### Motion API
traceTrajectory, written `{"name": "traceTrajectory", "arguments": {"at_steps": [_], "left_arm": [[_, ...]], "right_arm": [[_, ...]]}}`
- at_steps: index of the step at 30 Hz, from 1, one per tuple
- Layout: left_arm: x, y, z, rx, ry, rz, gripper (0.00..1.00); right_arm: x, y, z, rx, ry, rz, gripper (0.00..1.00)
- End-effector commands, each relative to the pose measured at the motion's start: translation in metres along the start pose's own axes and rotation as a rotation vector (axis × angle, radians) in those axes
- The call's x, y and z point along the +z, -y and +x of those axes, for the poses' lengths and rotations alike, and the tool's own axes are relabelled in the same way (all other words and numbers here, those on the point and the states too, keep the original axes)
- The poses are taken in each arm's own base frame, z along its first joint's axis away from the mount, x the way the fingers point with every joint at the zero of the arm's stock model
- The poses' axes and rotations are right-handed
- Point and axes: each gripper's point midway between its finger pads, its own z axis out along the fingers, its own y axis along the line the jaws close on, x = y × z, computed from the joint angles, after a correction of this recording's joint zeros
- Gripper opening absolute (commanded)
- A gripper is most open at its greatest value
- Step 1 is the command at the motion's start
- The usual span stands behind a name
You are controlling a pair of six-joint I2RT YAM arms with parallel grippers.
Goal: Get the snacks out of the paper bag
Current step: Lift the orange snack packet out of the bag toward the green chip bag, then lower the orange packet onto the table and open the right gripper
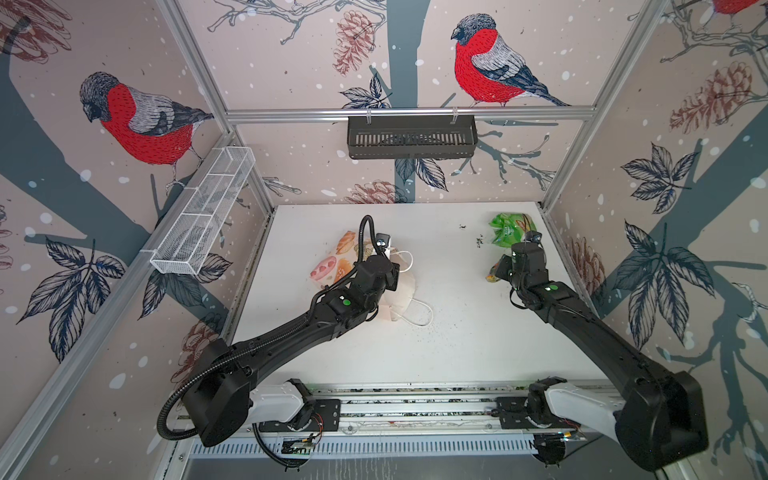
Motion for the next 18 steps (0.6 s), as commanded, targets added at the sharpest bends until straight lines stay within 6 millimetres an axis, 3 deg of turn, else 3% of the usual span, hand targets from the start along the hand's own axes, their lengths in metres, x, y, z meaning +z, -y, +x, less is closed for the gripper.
{"name": "traceTrajectory", "arguments": {"at_steps": [1, 4, 13, 18], "left_arm": [[-0.003, -0.001, -0.010, -0.036, 0.063, -0.002, 0.00], [-0.004, 0.002, -0.008, -0.037, 0.058, 0.015, 0.00], [-0.008, 0.002, -0.010, -0.050, 0.071, 0.019, 0.00], [-0.012, 0.002, -0.013, -0.057, 0.083, 0.025, 0.00]], "right_arm": [[0.011, -0.013, -0.006, -0.022, 0.001, -0.039, 0.00], [0.036, -0.014, 0.006, -0.073, -0.054, -0.002, 0.00], [0.122, -0.047, 0.016, -0.147, -0.221, 0.035, 0.00], [0.158, -0.063, 0.006, -0.146, -0.221, 0.037, 0.00]]}}
